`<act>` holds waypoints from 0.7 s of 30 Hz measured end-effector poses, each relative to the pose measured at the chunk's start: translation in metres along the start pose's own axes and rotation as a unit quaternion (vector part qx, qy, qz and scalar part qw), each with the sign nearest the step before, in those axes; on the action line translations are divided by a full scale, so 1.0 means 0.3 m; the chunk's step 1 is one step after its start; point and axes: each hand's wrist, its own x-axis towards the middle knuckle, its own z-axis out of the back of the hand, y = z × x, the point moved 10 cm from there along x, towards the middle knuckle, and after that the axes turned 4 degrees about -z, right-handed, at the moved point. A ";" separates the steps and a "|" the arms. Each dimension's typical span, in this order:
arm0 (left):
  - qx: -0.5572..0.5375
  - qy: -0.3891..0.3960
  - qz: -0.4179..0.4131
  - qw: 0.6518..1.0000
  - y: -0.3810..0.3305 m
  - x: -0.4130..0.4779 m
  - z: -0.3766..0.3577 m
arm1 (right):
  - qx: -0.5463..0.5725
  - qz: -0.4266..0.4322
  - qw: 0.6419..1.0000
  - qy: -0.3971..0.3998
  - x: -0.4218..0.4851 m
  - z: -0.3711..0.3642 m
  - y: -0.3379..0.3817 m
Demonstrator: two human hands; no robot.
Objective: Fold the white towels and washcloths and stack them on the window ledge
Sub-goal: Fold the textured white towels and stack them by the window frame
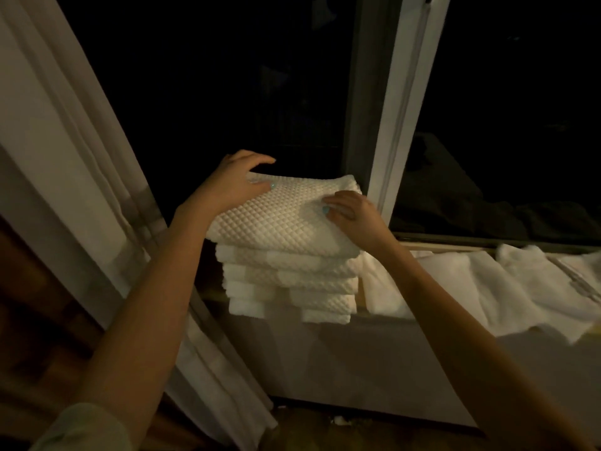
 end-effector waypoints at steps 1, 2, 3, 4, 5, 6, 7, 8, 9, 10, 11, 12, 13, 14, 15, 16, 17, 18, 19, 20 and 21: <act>0.004 -0.007 -0.009 1.000 -0.052 -0.010 -0.009 | 0.012 -0.003 1.000 -0.009 -0.024 0.026 -0.012; 0.009 -0.011 -0.018 1.000 -0.107 -0.017 -0.026 | 0.029 -0.017 0.999 -0.013 -0.049 0.049 -0.039; 0.014 -0.014 -0.026 0.999 -0.162 -0.024 -0.049 | 0.047 -0.038 0.998 -0.015 -0.079 0.074 -0.075; 0.017 -0.019 -0.034 0.999 -0.217 -0.029 -0.077 | 0.058 -0.056 0.997 -0.017 -0.111 0.099 -0.115; 0.021 -0.026 -0.042 0.999 -0.271 -0.033 -0.105 | 0.061 -0.069 0.996 -0.018 -0.145 0.125 -0.155; 0.023 -0.038 -0.048 0.998 -0.321 -0.036 -0.134 | 0.063 -0.081 0.995 -0.017 -0.181 0.155 -0.197; 0.024 -0.049 -0.053 0.997 -0.364 -0.041 -0.159 | 0.066 -0.095 0.993 -0.013 -0.214 0.178 -0.241; 0.019 -0.059 -0.056 0.996 -0.406 -0.044 -0.188 | 0.068 -0.108 0.992 -0.009 -0.255 0.208 -0.280; 0.012 -0.067 -0.059 0.996 -0.452 -0.049 -0.225 | 0.063 -0.122 0.991 -0.004 -0.299 0.244 -0.325; 0.006 -0.073 -0.064 0.995 -0.497 -0.053 -0.264 | 0.050 -0.130 0.990 -0.004 -0.345 0.282 -0.366; 0.002 -0.078 -0.071 0.994 -0.544 -0.059 -0.305 | 0.036 -0.139 0.990 -0.005 -0.389 0.319 -0.413; 0.000 -0.083 -0.075 0.994 -0.584 -0.066 -0.347 | 0.025 -0.148 0.989 -0.005 -0.431 0.349 -0.461; -0.003 -0.086 -0.079 0.993 -0.624 -0.075 -0.392 | 0.019 -0.160 0.987 -0.002 -0.473 0.378 -0.508; -0.008 -0.084 -0.079 0.993 -0.655 -0.084 -0.441 | 0.013 -0.169 0.986 0.002 -0.511 0.402 -0.550; -0.017 -0.077 -0.075 0.994 -0.679 -0.092 -0.493 | 0.008 -0.178 0.984 0.003 -0.544 0.425 -0.594; -0.027 -0.067 -0.067 0.995 -0.697 -0.101 -0.545 | 0.005 -0.188 0.982 0.002 -0.573 0.449 -0.634; -0.036 -0.057 -0.055 0.996 -0.707 -0.110 -0.596 | 0.003 -0.200 0.980 0.001 -0.601 0.470 -0.674; -0.043 -0.050 -0.042 0.997 -0.708 -0.119 -0.645 | 0.002 -0.210 0.978 -0.002 -0.626 0.490 -0.709; -0.047 -0.044 -0.027 0.998 -0.704 -0.129 -0.691 | 0.000 -0.220 0.975 -0.005 -0.649 0.507 -0.743; -0.051 -0.040 -0.008 0.998 -0.693 -0.141 -0.734 | -0.004 -0.231 0.973 -0.008 -0.668 0.520 -0.776; -0.056 -0.035 0.013 0.998 -0.676 -0.153 -0.775 | -0.005 -0.246 0.969 -0.009 -0.684 0.530 -0.809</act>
